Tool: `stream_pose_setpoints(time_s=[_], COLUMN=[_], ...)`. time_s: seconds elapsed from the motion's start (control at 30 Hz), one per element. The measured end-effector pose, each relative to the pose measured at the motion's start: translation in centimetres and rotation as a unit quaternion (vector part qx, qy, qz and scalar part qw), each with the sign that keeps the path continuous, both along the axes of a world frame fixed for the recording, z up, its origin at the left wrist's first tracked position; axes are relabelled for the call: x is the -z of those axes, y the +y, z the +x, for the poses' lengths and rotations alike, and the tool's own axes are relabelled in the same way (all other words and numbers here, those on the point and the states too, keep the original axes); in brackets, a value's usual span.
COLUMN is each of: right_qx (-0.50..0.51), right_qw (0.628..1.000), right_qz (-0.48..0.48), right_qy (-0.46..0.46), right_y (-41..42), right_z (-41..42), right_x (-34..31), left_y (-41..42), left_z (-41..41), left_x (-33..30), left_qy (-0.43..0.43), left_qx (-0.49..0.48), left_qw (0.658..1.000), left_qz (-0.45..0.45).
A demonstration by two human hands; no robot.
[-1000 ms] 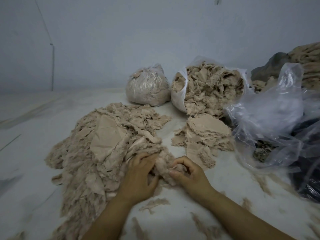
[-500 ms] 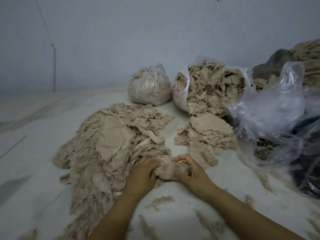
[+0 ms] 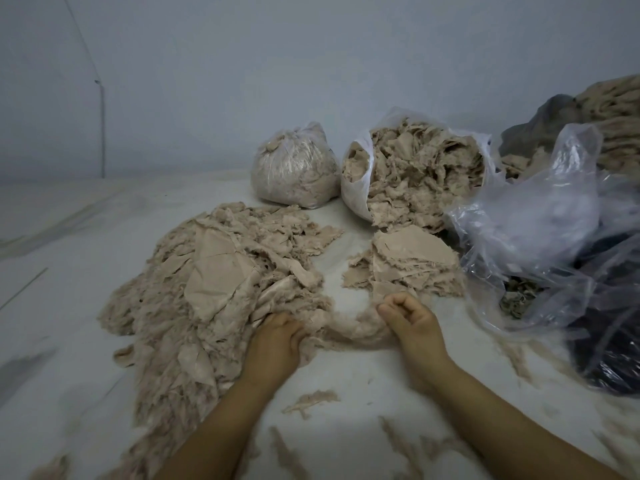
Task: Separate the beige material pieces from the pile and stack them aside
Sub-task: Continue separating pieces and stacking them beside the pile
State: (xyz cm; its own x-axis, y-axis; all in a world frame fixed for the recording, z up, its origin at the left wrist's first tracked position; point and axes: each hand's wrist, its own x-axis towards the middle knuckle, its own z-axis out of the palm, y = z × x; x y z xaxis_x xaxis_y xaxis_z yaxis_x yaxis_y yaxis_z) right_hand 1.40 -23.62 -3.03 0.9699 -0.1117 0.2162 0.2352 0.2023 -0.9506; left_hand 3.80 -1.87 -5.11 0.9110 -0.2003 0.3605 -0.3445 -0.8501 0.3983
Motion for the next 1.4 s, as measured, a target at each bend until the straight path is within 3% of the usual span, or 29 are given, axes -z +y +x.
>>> stream_pose_setpoints(time_s=[0.13,0.17,0.2,0.23,0.3,0.33,0.4,0.47,0.53,0.57,0.63,0.7,0.77,0.8,0.9,0.93,1.03,1.1,1.17,1.23,1.37,1.4], right_qx=[0.014,0.025,0.047,0.071,0.066,0.026,-0.065,-0.077,0.007,0.044,0.008,-0.059,-0.047,-0.03,-0.003,-0.009,-0.058,-0.066,-0.036,-0.025,-0.028,-0.026], right_qw=[0.995,0.991,0.982,0.964,0.914,0.894,0.873,0.879,0.908,0.928,0.971,0.98,0.982,0.982,0.974,0.974,0.98,0.979,0.968,0.963,0.969,0.97], right_qz=[-0.096,-0.128,-0.175,-0.236,-0.366,-0.411,-0.454,-0.456,-0.415,-0.369,-0.219,-0.077,-0.052,-0.034,0.064,0.058,-0.018,0.019,0.097,0.111,0.074,0.079], right_qy=[-0.007,-0.028,-0.058,-0.095,-0.16,-0.175,-0.164,-0.118,-0.065,-0.026,0.094,0.171,0.177,0.181,0.219,0.218,0.187,0.194,0.228,0.244,0.233,0.229], right_y=[-0.4,0.0,0.5,1.2,2.6,3.2,4.1,4.1,3.7,3.6,3.8,4.7,5.3,5.5,5.4,5.4,6.0,6.2,5.8,5.2,5.2,5.2], right_z=[0.4,0.2,0.0,-0.4,-1.3,-1.8,-3.3,-4.4,-4.3,-4.0,-3.4,-3.0,-3.1,-3.0,-3.1,-3.3,-4.4,-4.5,-4.0,-3.4,-3.2,-3.3], right_x=[-1.5,-1.9,-2.3,-2.5,-2.6,-2.3,-1.6,-1.1,-1.0,-1.1,-2.0,-2.4,-2.6,-2.5,-2.5,-2.4,-1.8,-1.7,-1.7,-1.6,-1.4,-1.5], left_y=[-1.2,-1.7,-2.3,-3.0,-4.3,-4.7,-5.1,-4.7,-4.2,-4.2,-4.5,-4.9,-4.9,-4.9,-4.8,-4.9,-5.1,-5.0,-4.6,-4.0,-4.4,-4.6], left_z=[-0.8,-1.3,-1.9,-2.4,-3.1,-3.3,-3.1,-3.0,-2.9,-3.0,-3.6,-4.3,-4.9,-5.0,-5.1,-5.0,-4.9,-5.0,-5.3,-5.2,-4.6,-4.4], left_x=[-2.1,-2.9,-3.7,-4.7,-5.6,-5.6,-5.3,-5.2,-4.6,-4.4,-4.3,-4.4,-4.3,-4.0,-3.1,-3.0,-2.7,-2.4,-2.0,-1.6,-1.6,-1.7], left_qy=[0.0,-0.006,0.046,0.158,0.39,0.417,0.364,0.311,0.301,0.302,0.324,0.358,0.363,0.347,0.28,0.252,0.195,0.196,0.249,0.294,0.314,0.312], left_qx=[0.006,-0.003,-0.002,0.017,0.051,0.053,-0.01,-0.07,-0.086,-0.083,-0.048,-0.016,0.027,0.028,-0.047,-0.07,-0.084,-0.049,0.021,0.056,0.018,0.006], left_qw=[0.996,0.992,0.977,0.933,0.757,0.688,0.626,0.626,0.655,0.667,0.669,0.659,0.654,0.671,0.786,0.817,0.85,0.858,0.846,0.811,0.676,0.658], left_qz=[-0.087,-0.13,-0.207,-0.323,-0.522,-0.592,-0.69,-0.712,-0.687,-0.676,-0.667,-0.661,-0.663,-0.655,-0.549,-0.514,-0.481,-0.472,-0.471,-0.503,-0.667,-0.685])
